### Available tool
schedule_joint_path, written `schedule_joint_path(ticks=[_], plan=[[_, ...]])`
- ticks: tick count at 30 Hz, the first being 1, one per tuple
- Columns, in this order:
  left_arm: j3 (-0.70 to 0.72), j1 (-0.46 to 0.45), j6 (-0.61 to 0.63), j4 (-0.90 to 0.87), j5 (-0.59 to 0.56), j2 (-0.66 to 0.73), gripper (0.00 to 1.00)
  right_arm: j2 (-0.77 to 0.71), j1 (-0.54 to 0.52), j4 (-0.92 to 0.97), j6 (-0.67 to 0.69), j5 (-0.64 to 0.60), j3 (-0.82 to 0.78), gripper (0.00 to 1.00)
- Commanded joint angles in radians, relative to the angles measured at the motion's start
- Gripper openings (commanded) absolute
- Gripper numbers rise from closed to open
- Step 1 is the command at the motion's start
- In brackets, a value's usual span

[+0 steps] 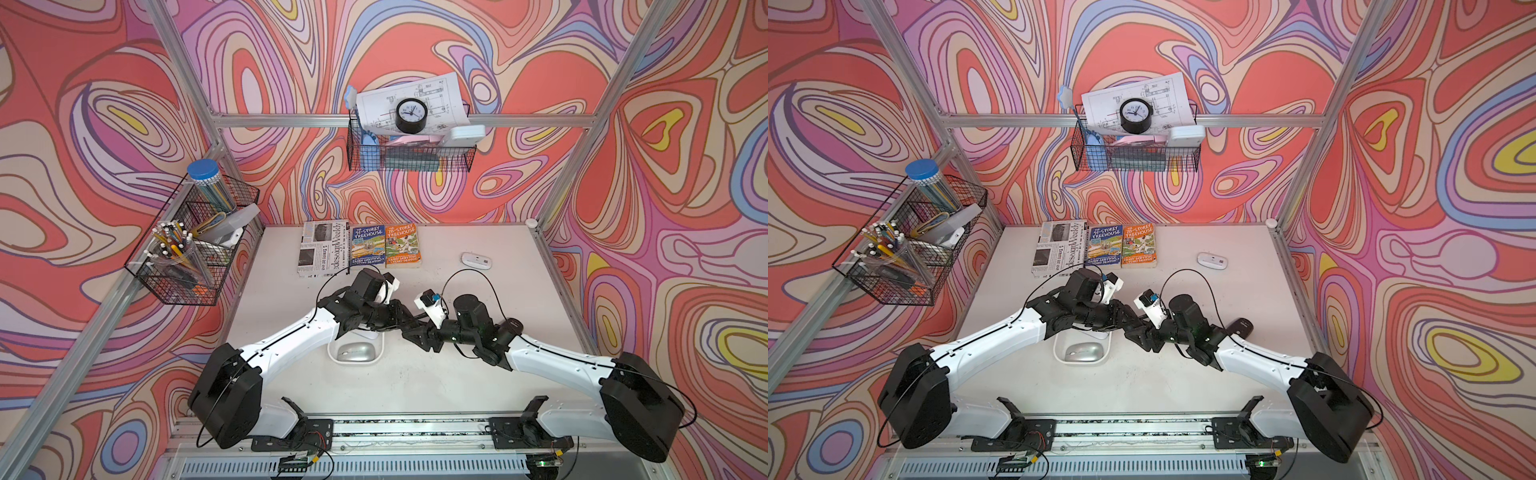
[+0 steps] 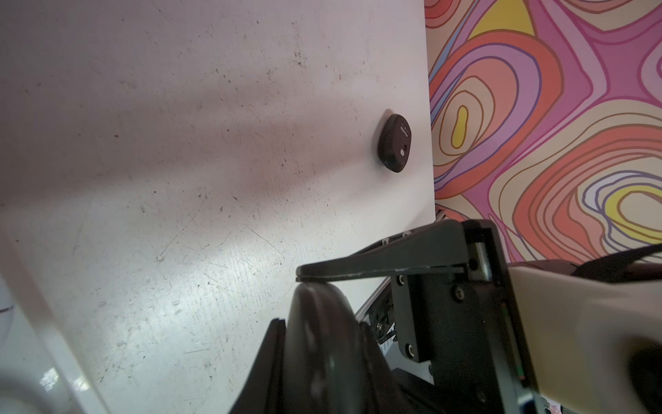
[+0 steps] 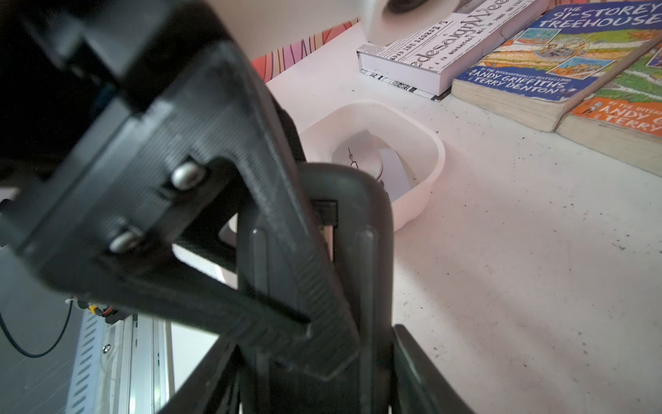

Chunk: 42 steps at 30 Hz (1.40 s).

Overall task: Put the mouse in the storage box
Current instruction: Pick up the mouse from the center of the board, then place the mouse in the storage box.

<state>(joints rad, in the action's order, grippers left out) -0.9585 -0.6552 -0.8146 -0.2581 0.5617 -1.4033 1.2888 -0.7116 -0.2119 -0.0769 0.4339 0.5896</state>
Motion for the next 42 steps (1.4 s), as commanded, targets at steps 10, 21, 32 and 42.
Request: schedule_joint_path(ticks=[10,21,32,42], plan=[[-0.154,-0.004,0.226,-0.341,-0.385,0.073,0.0,-0.02,-0.008,-0.03,-0.008,-0.094,-0.024,0.92],[-0.013,-0.004,0.379,-0.424,-0.952,0.199,0.0,-0.061,-0.008,-0.105,-0.017,-0.276,-0.104,0.97],[0.058,-0.004,0.407,-0.262,-1.01,0.027,0.0,-0.048,-0.008,-0.113,-0.021,-0.277,-0.109,0.97],[0.091,-0.004,0.41,-0.202,-1.049,-0.083,0.0,-0.064,-0.008,-0.115,-0.046,-0.349,-0.117,0.98]])
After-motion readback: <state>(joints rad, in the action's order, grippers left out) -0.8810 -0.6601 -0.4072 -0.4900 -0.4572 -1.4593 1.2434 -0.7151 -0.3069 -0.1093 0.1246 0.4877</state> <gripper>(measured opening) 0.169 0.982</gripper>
